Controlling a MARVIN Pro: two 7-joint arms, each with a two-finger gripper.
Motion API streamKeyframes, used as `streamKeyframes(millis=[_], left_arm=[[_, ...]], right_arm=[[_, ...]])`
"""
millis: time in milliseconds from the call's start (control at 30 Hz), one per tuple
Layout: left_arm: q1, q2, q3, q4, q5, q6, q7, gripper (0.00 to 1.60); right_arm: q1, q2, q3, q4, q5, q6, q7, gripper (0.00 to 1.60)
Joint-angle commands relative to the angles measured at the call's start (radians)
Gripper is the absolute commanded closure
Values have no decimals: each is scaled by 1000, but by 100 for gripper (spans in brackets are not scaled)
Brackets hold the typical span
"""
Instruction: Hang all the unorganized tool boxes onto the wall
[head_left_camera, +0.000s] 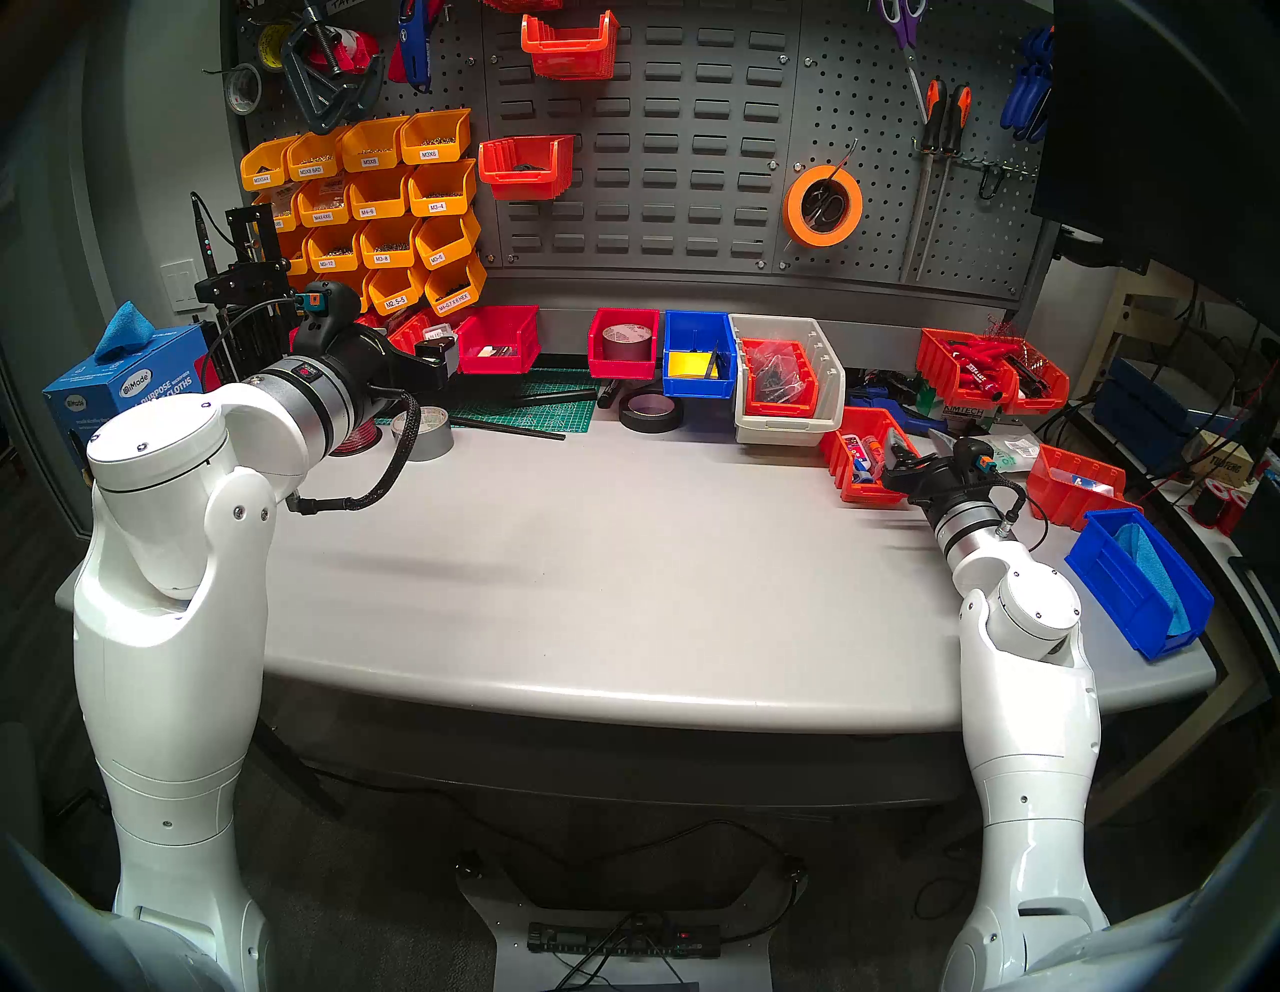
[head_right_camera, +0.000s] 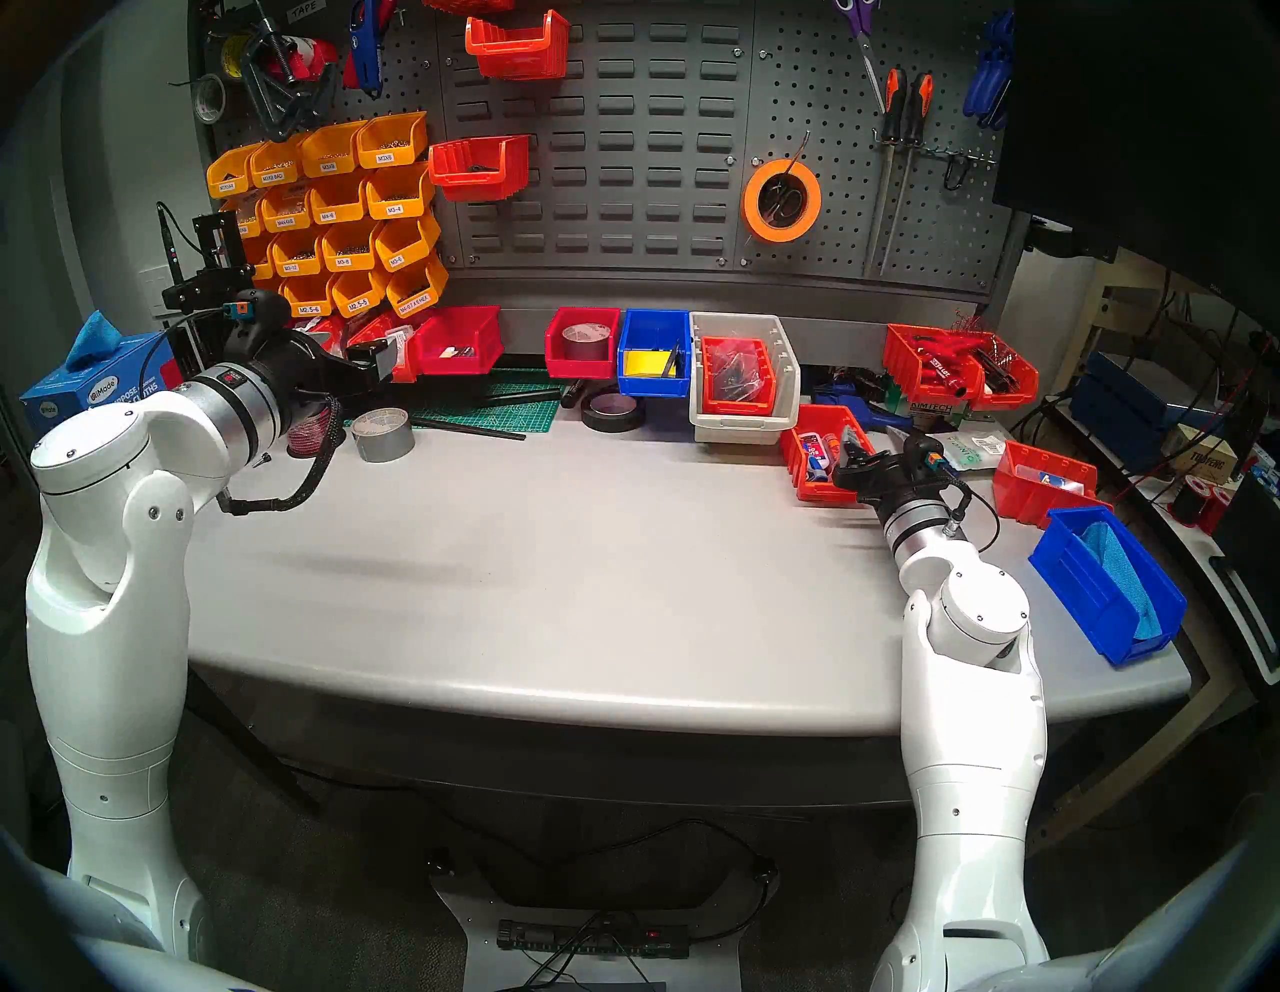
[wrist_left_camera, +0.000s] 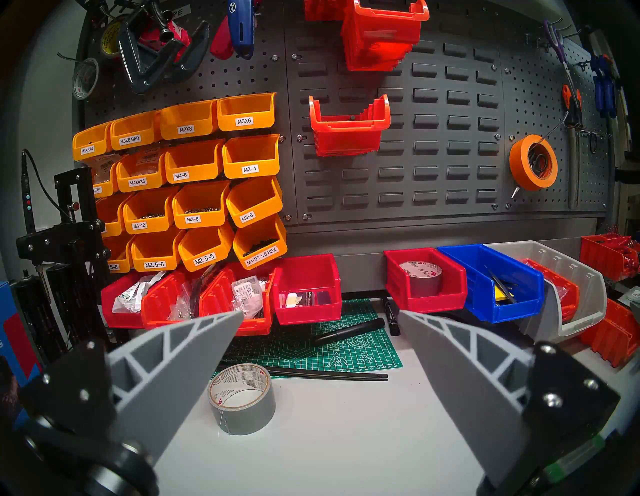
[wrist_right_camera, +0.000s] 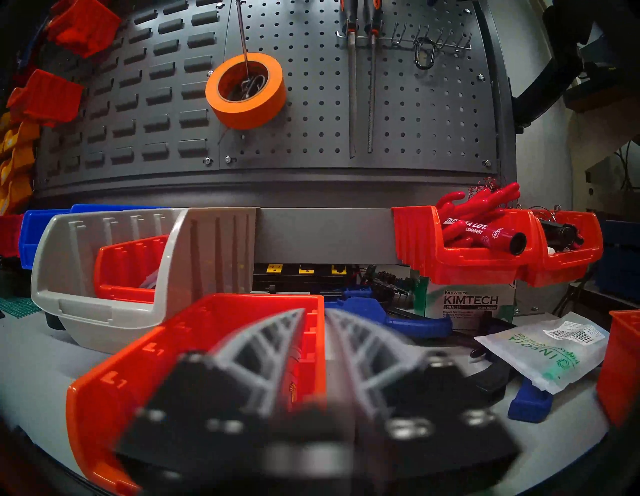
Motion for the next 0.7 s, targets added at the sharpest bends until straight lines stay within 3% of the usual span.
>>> streamKeyframes(millis=[0, 167, 367, 667], left_arm=[[-7, -1, 1, -10, 2, -9, 2, 0], [-7, 0, 1, -10, 0, -8, 3, 0], [-7, 2, 0, -9, -3, -6, 3, 0], [-7, 4, 1, -9, -7, -6, 5, 0]], right_arm=[[-17, 29, -21, -37, -37, 19, 10, 0], [2, 26, -13, -92, -30, 98, 2, 0], [90, 46, 41, -121, -9, 184, -22, 0], [173, 109, 81, -159, 24, 337, -5, 0]])
